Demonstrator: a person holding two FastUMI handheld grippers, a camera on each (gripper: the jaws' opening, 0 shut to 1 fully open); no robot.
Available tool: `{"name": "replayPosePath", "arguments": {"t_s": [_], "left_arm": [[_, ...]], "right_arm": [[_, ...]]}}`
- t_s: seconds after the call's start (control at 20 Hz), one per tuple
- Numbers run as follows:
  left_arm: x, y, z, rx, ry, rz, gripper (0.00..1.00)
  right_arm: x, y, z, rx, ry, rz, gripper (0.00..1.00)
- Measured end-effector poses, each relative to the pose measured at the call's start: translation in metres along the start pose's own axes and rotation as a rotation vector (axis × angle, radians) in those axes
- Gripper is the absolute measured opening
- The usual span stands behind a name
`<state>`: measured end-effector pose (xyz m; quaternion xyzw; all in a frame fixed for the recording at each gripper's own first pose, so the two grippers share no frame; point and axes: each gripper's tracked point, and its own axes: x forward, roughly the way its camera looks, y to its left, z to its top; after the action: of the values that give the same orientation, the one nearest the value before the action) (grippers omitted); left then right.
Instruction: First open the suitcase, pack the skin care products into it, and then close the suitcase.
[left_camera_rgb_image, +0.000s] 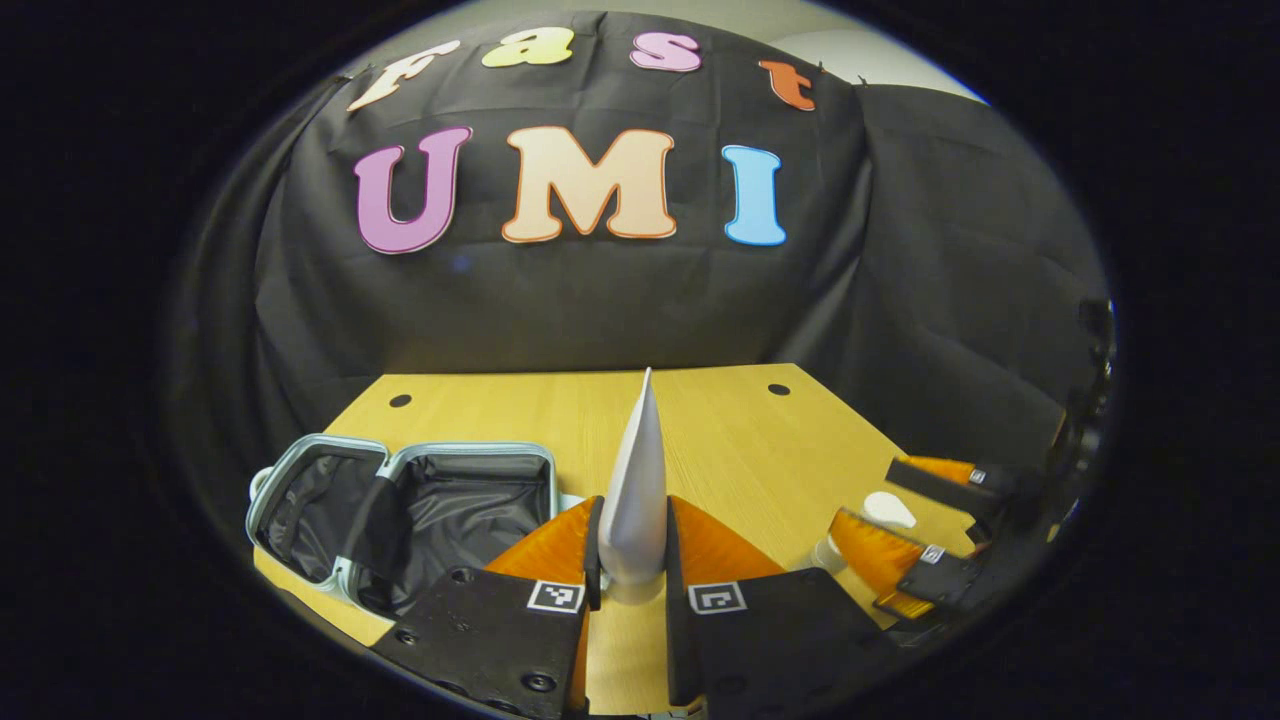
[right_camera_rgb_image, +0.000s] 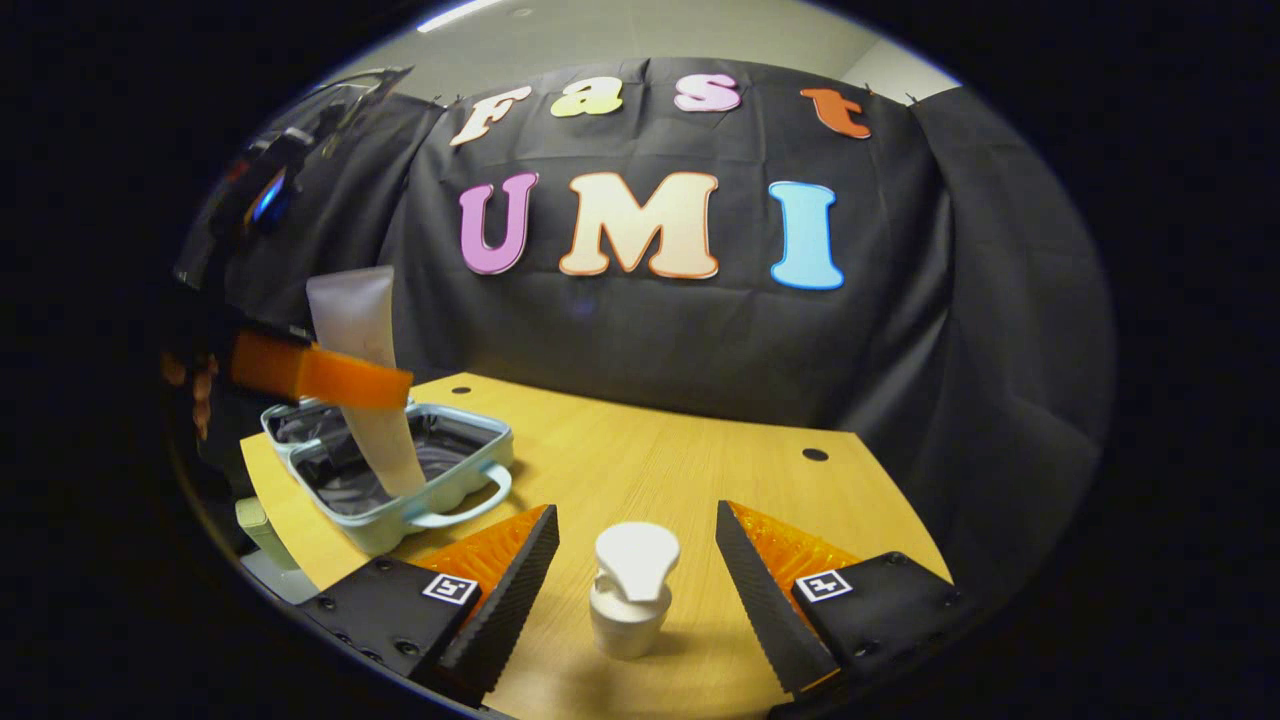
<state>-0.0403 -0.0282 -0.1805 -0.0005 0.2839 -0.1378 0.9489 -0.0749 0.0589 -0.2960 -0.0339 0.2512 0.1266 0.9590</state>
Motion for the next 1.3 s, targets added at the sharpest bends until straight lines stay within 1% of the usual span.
{"name": "replayPosePath", "arguments": {"t_s": [0.1,0.15,0.25,0.3,0.35,0.4,0.55,0.65,0.8,0.85,0.9,1.0,1.1,1.2,1.3], "left_arm": [[-0.004,0.007,0.001,0.000,0.004,0.021,0.23],[-0.007,0.011,0.000,-0.001,0.008,0.032,0.23],[-0.010,0.017,-0.003,-0.004,0.014,0.055,0.23],[-0.013,0.021,-0.005,-0.003,0.016,0.066,0.23],[-0.014,0.026,-0.007,0.000,0.022,0.078,0.23],[-0.015,0.031,-0.011,0.004,0.034,0.090,0.23],[-0.018,0.063,-0.023,0.021,0.093,0.154,0.23],[-0.016,0.091,-0.040,0.018,0.166,0.191,0.23],[-0.008,0.134,-0.064,0.025,0.279,0.219,0.23],[-0.003,0.148,-0.070,0.020,0.301,0.221,0.23],[0.003,0.159,-0.077,0.003,0.329,0.221,0.24],[0.013,0.173,-0.094,-0.030,0.386,0.200,0.23],[0.023,0.186,-0.112,-0.026,0.451,0.177,0.24],[0.031,0.197,-0.128,-0.019,0.508,0.166,0.24],[0.040,0.200,-0.135,-0.038,0.532,0.141,0.24]], "right_arm": [[0.003,0.005,-0.028,-0.011,0.055,0.023,0.99],[0.004,0.006,-0.040,-0.007,0.086,0.034,0.97],[0.003,0.001,-0.055,0.018,0.111,0.028,0.82],[0.004,0.000,-0.054,0.040,0.108,0.032,0.67],[0.004,-0.001,-0.053,0.054,0.119,0.032,0.61],[0.004,-0.004,-0.050,0.068,0.123,0.032,0.59],[0.000,0.001,-0.027,0.095,0.116,0.074,0.55],[-0.001,0.005,-0.002,0.102,0.095,0.098,0.57],[-0.005,0.019,0.032,0.143,0.067,0.107,0.55],[-0.008,0.029,0.042,0.157,0.055,0.118,0.57],[-0.011,0.039,0.051,0.156,0.044,0.126,0.55],[-0.012,0.055,0.064,0.156,0.040,0.122,0.57],[-0.012,0.075,0.078,0.181,0.032,0.128,0.57],[-0.010,0.094,0.084,0.194,0.038,0.129,0.57],[-0.007,0.111,0.087,0.195,0.049,0.140,0.57]]}}
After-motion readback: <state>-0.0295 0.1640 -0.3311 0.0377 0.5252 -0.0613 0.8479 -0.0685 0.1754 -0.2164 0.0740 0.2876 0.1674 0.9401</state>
